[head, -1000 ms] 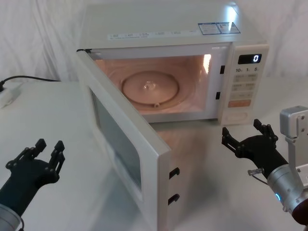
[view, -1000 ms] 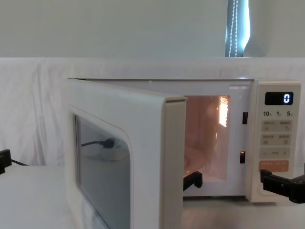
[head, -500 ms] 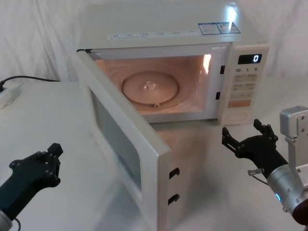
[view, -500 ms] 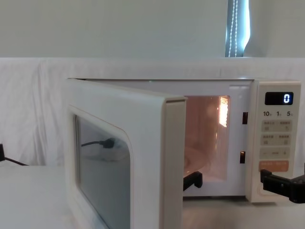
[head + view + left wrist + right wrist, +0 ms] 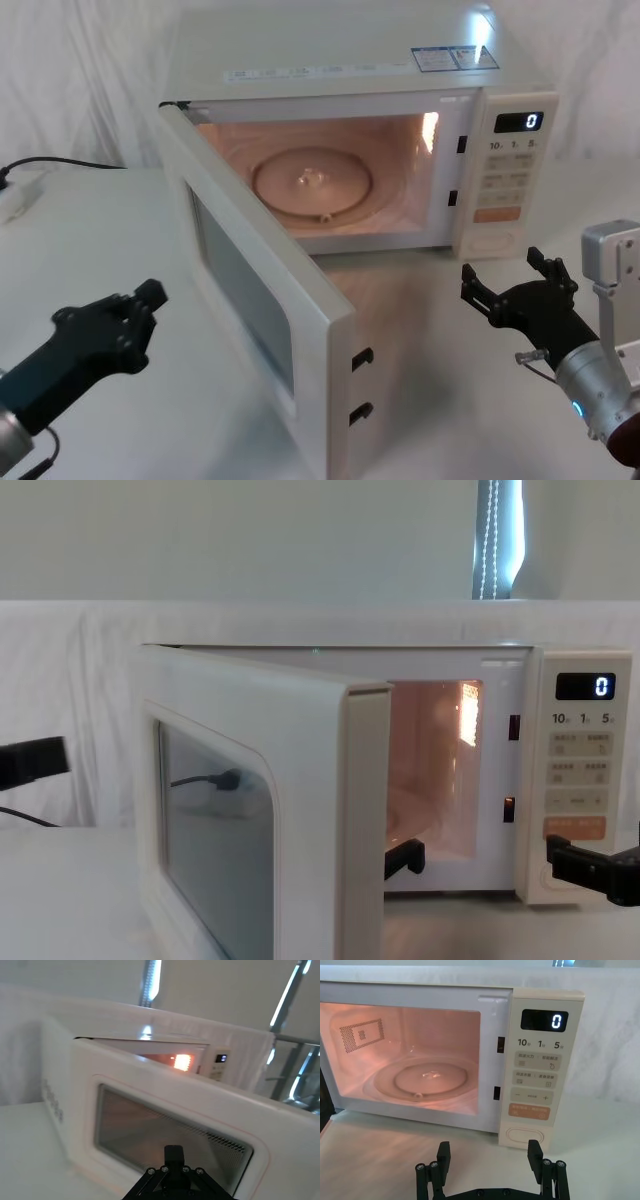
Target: Press the button to open the microwave door with one hand; close the microwave door with the other hand.
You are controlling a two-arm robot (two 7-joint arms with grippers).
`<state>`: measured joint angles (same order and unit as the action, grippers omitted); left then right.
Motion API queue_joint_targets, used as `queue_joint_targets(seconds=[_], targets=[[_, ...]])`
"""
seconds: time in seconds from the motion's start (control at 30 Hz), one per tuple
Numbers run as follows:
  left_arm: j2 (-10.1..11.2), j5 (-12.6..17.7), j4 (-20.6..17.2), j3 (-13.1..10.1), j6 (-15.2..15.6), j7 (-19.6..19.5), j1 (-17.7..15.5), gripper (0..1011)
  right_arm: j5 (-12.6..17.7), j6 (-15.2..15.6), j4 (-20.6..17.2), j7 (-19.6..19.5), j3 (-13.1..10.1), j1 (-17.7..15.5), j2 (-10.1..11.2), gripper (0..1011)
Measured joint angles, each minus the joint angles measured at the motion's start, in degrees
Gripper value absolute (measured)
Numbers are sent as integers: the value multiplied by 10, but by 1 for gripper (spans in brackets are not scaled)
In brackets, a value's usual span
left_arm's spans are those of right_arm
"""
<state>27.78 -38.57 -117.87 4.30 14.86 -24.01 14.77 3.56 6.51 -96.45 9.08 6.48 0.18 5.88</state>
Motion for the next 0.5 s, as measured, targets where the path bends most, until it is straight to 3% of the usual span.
queue_joint_targets(seconds=[0.2,0.5], targets=[[13,-4,18,-40,13,-7,-47,0,0,0,0,0,0,0,0,1002],[11,1,53,-103,21,-5,-115,0,0,0,0,0,0,0,0,1002]])
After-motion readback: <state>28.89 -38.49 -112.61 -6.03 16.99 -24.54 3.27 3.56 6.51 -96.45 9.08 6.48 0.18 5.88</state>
